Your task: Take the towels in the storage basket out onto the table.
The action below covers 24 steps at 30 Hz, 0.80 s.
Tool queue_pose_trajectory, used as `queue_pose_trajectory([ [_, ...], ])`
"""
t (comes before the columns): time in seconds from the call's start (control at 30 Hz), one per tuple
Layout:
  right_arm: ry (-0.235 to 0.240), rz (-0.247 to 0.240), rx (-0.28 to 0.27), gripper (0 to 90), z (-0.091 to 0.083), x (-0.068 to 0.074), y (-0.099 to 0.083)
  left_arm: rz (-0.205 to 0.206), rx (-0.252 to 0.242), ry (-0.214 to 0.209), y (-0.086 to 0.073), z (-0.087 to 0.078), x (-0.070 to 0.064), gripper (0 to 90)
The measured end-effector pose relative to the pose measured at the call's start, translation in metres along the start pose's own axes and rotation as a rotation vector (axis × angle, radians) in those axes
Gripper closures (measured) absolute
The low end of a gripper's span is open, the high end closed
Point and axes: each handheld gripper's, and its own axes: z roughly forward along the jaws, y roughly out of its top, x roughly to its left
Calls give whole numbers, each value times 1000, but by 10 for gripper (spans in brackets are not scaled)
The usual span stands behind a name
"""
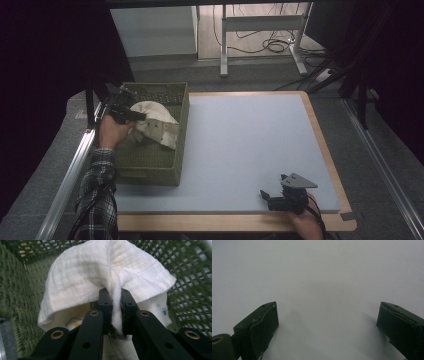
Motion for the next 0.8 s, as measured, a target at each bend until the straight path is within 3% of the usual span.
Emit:
queue_pose_trajectory([
  [0.4,-1,1,1,38,0,0,0,-27,-196,-19,-7,-46,2,823],
  [0.8,-1,1,1,38,0,0,0,-57,-331,-17,-10,-79,1,822],
])
